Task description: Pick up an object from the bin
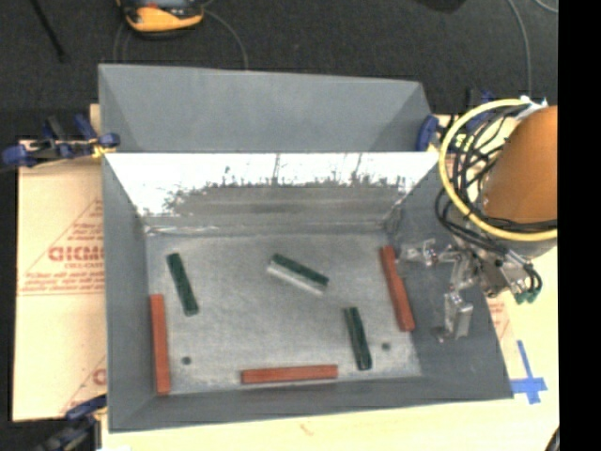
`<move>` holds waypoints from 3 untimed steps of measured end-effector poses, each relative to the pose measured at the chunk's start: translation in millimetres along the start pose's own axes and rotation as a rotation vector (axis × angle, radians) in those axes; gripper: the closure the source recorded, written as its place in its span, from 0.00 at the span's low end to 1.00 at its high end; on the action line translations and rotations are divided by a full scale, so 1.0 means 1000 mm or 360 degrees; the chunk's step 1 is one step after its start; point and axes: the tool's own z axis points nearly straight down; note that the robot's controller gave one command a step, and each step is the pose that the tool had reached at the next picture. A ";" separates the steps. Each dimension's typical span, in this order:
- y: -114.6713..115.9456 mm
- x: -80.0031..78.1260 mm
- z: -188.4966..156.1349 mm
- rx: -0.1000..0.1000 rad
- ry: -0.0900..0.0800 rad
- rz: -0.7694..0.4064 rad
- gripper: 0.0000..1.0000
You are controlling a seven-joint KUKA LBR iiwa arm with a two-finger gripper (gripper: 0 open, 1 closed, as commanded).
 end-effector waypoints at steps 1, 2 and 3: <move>0.014 -0.022 0.030 0.0003 -0.0010 -0.0115 0.00; 0.044 -0.034 0.049 -0.0004 0.0002 0.0194 0.00; 0.036 -0.067 0.055 0.0000 -0.0003 -0.0243 0.00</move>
Offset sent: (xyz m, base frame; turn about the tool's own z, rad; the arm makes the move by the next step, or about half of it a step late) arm 0.0289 0.1111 -0.0710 -0.3558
